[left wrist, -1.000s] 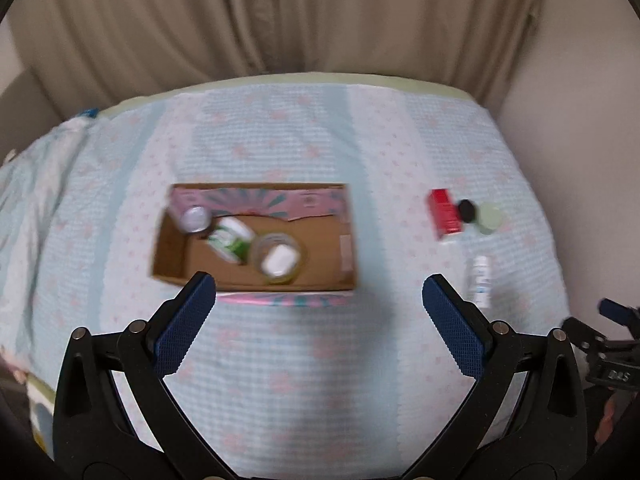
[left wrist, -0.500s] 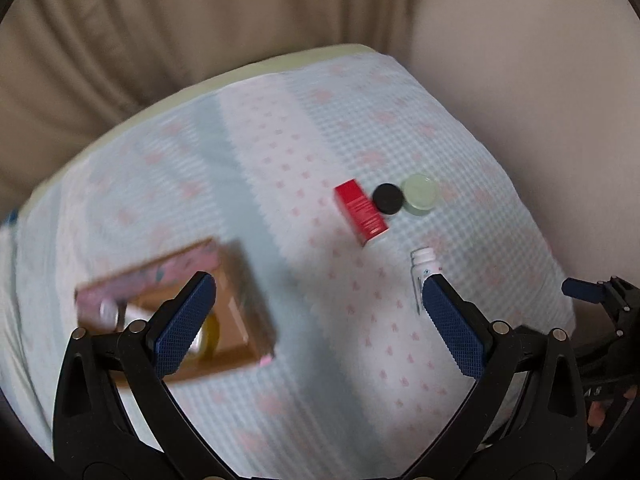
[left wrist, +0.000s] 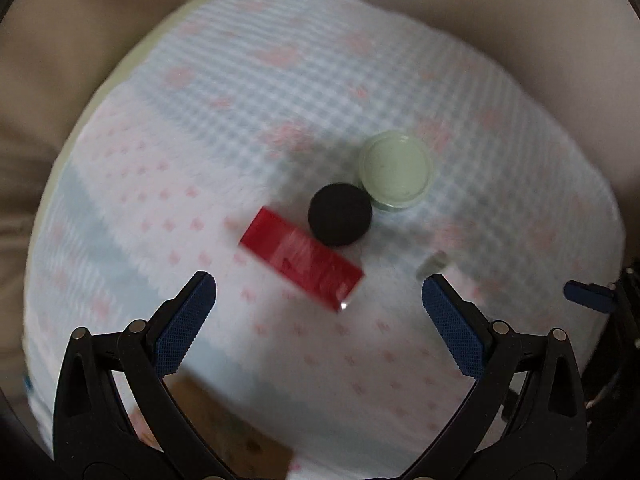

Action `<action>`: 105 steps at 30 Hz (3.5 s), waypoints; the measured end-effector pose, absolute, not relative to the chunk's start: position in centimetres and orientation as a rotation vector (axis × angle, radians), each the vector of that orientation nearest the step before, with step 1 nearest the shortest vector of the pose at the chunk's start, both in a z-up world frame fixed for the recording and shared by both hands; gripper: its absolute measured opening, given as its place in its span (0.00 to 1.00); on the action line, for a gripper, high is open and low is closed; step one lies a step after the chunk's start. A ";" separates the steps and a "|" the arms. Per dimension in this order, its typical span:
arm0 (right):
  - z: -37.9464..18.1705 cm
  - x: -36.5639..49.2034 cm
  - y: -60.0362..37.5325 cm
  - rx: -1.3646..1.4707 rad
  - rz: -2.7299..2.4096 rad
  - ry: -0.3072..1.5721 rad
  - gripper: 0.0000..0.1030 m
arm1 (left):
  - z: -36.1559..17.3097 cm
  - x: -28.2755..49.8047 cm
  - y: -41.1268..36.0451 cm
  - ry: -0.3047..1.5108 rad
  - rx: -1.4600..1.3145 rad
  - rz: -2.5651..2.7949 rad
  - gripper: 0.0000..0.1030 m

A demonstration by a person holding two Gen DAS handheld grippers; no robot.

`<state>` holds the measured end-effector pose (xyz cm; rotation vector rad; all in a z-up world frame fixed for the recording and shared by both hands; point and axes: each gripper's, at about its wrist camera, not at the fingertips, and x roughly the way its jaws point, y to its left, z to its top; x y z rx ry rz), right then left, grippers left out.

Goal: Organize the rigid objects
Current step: 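Withdraw both tools and move toward the red box and pill bottle, then grasp the black jar with the left tool while the right tool grasps the white pill bottle, then carry the black jar and pill bottle over the box with both tools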

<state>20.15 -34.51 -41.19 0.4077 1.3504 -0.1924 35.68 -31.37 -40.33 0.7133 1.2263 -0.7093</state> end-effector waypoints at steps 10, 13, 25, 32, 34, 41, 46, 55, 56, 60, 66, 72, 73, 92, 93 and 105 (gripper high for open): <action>-47.7 22.3 -33.5 0.437 -0.238 1.443 0.82 | -47.8 37.3 -34.9 1.222 0.907 -0.784 0.83; -48.6 23.0 -33.0 0.423 -0.239 1.471 0.72 | -48.0 37.2 -35.5 1.208 0.927 -0.809 0.83; -49.8 25.1 -33.4 0.422 -0.246 1.497 0.46 | -50.3 37.5 -36.1 1.251 0.962 -0.850 0.53; -49.8 26.1 -33.6 0.426 -0.243 1.496 0.45 | -50.2 37.3 -35.9 1.246 0.953 -0.842 0.53; -49.5 25.8 -34.1 0.444 -0.237 1.492 0.45 | -50.0 37.3 -36.0 1.256 0.944 -0.834 0.53; -47.6 24.8 -35.9 0.486 -0.220 1.441 0.45 | -46.1 36.1 -35.3 1.248 0.871 -0.801 0.52; -44.3 23.6 -37.1 0.489 -0.199 1.391 0.45 | -41.8 35.1 -34.0 1.226 0.778 -0.749 0.52; -34.5 20.4 -37.7 0.418 -0.128 1.248 0.45 | -31.9 31.6 -28.4 1.226 0.530 -0.613 0.52; -33.5 19.9 -37.3 0.413 -0.124 1.237 0.45 | -30.3 30.7 -27.3 1.211 0.503 -0.591 0.52; -28.7 18.7 -36.4 0.368 -0.076 1.182 0.45 | -26.1 28.0 -23.8 1.164 0.425 -0.535 0.52; -23.5 18.5 -33.4 0.278 0.011 1.102 0.45 | -21.4 25.3 -18.0 1.103 0.343 -0.447 0.52; -19.2 18.7 -29.0 0.257 0.120 1.040 0.45 | -18.7 22.8 -10.7 1.077 0.280 -0.342 0.53; -18.9 18.7 -28.2 0.258 0.136 1.034 0.45 | -18.5 22.6 -9.5 1.078 0.266 -0.328 0.53; -18.6 20.8 -6.8 0.246 0.208 1.061 0.45 | -20.2 23.0 18.3 1.096 0.129 -0.221 0.53; -19.1 21.2 -5.6 0.259 0.194 1.070 0.45 | -20.7 23.5 19.4 1.101 0.138 -0.232 0.53; -26.3 25.4 -0.1 0.279 0.003 1.178 0.45 | -30.2 28.6 24.1 1.254 0.175 -0.331 0.53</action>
